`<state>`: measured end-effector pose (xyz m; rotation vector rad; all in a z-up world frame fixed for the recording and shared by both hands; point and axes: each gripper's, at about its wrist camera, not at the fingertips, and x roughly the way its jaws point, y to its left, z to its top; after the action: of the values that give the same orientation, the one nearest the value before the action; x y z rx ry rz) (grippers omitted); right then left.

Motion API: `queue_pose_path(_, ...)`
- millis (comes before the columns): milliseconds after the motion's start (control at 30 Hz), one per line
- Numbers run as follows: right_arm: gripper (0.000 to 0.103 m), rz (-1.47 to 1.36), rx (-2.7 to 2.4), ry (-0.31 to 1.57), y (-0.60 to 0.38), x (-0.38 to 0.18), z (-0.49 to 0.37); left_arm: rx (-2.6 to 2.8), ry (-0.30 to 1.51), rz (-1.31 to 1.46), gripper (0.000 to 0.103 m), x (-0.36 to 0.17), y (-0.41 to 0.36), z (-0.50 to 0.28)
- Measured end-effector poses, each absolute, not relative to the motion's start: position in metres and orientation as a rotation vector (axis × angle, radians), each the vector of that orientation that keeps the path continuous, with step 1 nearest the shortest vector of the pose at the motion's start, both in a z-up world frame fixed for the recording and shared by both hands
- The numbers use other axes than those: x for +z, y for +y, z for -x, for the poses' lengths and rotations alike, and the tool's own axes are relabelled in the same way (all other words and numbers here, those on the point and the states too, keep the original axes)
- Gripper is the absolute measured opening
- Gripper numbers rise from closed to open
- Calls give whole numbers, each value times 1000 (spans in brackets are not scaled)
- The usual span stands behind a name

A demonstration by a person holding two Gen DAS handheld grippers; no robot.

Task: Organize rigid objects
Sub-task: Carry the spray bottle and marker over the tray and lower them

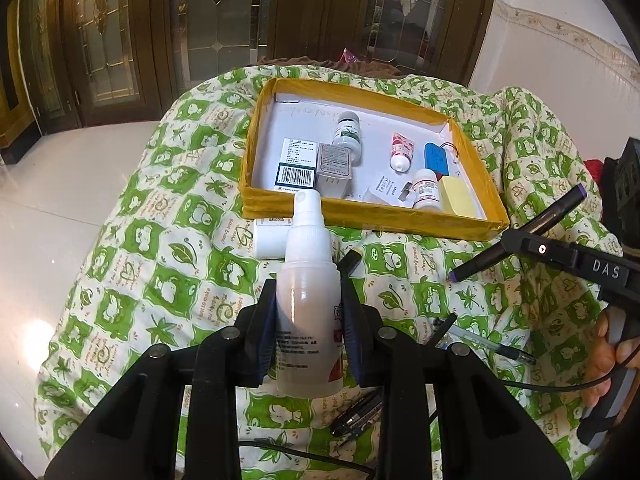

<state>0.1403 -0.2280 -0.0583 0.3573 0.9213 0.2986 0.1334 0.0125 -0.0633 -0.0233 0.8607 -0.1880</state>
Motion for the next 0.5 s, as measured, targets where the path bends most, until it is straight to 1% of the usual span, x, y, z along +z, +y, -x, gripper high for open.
queue_pose_path(233, 13, -356, 274, 918, -233, -57, -154, -193, 860, -6, 27, -63, 9, -136)
queue_pose_path(500, 14, -450, 248, 945, -249, -65, -195, -194, 869, -20, 27, -65, 6, -140)
